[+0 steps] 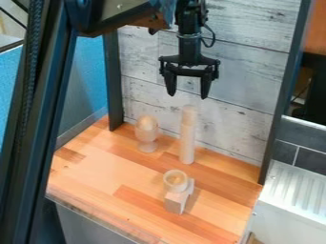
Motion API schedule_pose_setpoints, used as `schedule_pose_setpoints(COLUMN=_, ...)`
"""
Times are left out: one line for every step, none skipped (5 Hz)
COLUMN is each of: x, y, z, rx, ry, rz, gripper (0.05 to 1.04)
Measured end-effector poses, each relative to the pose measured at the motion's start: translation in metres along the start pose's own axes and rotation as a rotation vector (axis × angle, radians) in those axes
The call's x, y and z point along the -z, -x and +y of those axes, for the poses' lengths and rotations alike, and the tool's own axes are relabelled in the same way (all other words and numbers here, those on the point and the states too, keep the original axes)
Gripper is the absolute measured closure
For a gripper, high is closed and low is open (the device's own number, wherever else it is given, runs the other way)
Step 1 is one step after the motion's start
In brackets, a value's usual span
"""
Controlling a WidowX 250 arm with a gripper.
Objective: Move the hoop from the top of the arch on to the tall cylinder
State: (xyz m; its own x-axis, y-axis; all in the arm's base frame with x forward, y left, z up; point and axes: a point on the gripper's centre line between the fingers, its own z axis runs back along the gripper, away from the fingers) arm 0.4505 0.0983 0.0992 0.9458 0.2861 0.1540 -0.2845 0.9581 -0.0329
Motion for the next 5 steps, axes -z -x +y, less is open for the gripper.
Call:
schedule_pose_setpoints(x=0.023, y=0.007, z=0.0, rx=0.0, ry=-0.004, rz=0.057, gripper=0.083)
schedule_pose_setpoints(x=0.048, y=0.031, z=0.005, rx=0.033, ry=-0.018, rz=0.119, gripper=0.083)
schedule_pose_setpoints(x=0.037, y=0.046, z=0.007, rx=0.076, ry=-0.022, rz=0.096, gripper=0.083)
schedule_pose_setpoints(x=0.028, y=0.054, z=0.009, rx=0.097, ry=0.013, rz=0.088, gripper=0.083)
schedule_pose_setpoints(x=0.027, y=0.062, z=0.015, rx=0.096, ry=0.021, rz=0.069, gripper=0.083)
